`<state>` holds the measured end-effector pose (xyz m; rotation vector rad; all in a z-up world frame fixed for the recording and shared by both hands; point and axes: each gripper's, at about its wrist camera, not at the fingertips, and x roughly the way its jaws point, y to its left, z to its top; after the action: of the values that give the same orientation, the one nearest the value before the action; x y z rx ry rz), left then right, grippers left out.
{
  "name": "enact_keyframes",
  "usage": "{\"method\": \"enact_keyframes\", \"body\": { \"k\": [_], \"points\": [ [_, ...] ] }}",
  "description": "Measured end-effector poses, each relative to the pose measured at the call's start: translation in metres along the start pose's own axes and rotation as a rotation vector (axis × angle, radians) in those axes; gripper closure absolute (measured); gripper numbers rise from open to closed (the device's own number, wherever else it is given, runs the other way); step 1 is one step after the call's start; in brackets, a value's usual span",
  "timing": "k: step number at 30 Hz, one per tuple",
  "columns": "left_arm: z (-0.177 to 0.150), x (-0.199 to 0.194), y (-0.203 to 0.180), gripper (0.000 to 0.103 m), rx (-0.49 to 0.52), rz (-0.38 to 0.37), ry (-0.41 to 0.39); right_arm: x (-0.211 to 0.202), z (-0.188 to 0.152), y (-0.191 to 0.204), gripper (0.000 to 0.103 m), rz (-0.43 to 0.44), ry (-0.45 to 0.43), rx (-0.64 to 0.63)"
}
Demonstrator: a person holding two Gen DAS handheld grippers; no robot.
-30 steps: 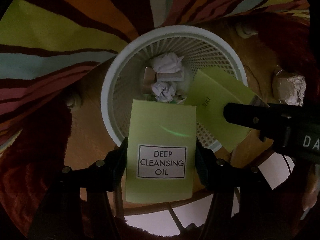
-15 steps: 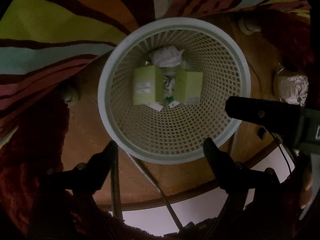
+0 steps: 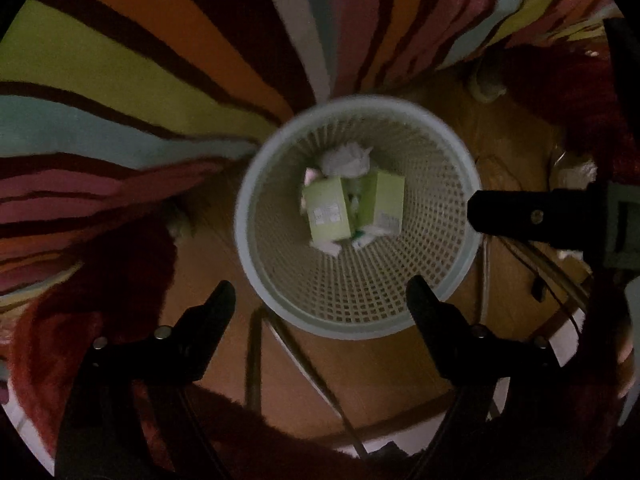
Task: Collect trash
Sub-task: 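Lift both tools away from the wastebasket back toward the bed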
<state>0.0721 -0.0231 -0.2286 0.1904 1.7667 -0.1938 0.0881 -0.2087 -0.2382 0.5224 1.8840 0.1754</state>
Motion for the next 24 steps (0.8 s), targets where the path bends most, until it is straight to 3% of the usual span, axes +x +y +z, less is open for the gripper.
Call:
{"method": "enact_keyframes", "body": {
  "k": [3,7,15,19,24],
  "points": [
    [-0.015,-0.04,-0.001,0.018,-0.003,-0.008,-0.136,-0.038,-0.01,0.011,0.01,0.002,-0.103,-0.082],
    [-0.037,-0.092,0.003,0.018,-0.046,0.021,-0.338,-0.096,-0.03,0.025,0.01,-0.032,-0.319,-0.197],
    [-0.052,-0.168,0.01,0.018,-0.091,0.055,-0.625,-0.195,-0.041,0.06,0.01,-0.127,-0.727,-0.35],
    [-0.04,-0.203,0.021,0.018,-0.103,0.015,-0.751,-0.219,-0.029,0.077,0.01,-0.098,-0.817,-0.405],
    [-0.009,-0.229,0.031,0.018,-0.097,0.05,-0.824,-0.249,-0.005,0.101,0.01,-0.042,-0.891,-0.433]
  ]
}}
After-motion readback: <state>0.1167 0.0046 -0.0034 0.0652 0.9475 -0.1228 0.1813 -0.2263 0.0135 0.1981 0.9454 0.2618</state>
